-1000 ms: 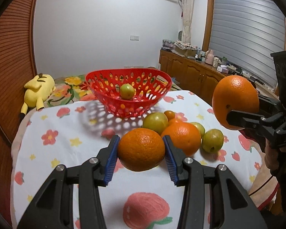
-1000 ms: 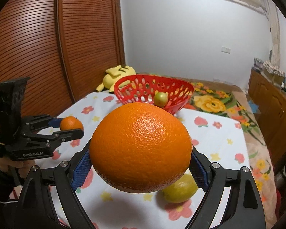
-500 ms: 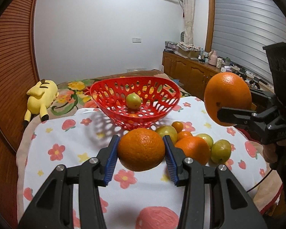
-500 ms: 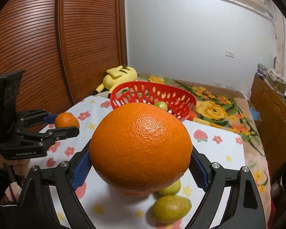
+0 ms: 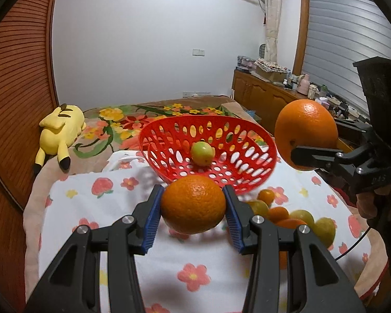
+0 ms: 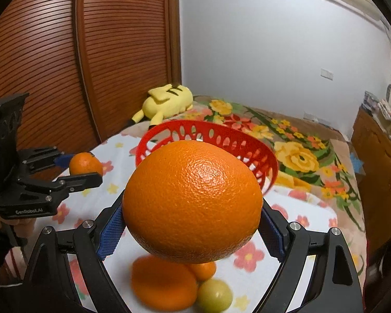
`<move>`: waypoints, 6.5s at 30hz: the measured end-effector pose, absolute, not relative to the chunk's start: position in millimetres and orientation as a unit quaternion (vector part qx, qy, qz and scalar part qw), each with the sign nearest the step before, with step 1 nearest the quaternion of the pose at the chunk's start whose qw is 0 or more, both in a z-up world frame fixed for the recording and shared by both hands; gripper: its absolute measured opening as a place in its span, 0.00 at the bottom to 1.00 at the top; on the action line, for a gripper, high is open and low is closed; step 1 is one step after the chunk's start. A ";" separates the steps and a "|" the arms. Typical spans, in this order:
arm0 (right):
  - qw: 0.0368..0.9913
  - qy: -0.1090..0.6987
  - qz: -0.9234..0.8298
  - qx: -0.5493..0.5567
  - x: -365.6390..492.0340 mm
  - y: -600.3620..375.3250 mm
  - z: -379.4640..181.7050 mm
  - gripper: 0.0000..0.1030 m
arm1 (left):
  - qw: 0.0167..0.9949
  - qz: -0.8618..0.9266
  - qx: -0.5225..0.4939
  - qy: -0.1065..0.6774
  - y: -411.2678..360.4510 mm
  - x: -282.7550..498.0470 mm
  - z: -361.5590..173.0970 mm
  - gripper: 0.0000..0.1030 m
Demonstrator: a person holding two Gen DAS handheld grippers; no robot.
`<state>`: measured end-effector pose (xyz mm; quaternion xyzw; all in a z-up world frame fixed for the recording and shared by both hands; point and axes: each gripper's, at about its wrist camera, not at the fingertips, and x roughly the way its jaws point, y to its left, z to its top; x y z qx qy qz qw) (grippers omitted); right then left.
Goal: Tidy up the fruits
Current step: 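Lift and carry the tangerine and large orange over the red basket with both grippers, then open the left gripper releasing the tangerine into the basket while the right releases the orange, then withdraw both open grippers from the basket toward the remaining fruit, then grasp the large orange with the left gripper while the right gripper grasps the large green fruit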
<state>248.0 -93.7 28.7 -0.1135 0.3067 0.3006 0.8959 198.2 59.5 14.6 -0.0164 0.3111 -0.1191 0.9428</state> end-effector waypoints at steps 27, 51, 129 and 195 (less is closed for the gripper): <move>0.832 0.403 0.325 -0.197 330.3 -63.3 -28.2 0.88 | 0.934 -0.131 -0.016 0.331 53.4 275.5 -0.9 0.43; 0.813 0.436 0.303 -0.240 348.4 -48.7 -54.2 0.89 | 0.927 -0.124 -0.008 0.353 52.0 292.9 -15.8 0.43; 0.920 0.317 0.227 -0.033 130.6 -205.5 -33.0 0.89 | 0.933 -0.177 0.014 0.315 -26.7 129.1 5.0 0.68; 0.905 0.367 0.217 -0.019 141.6 -213.7 -94.8 0.72 | 0.894 -0.194 0.026 0.403 -71.1 179.2 -72.0 0.91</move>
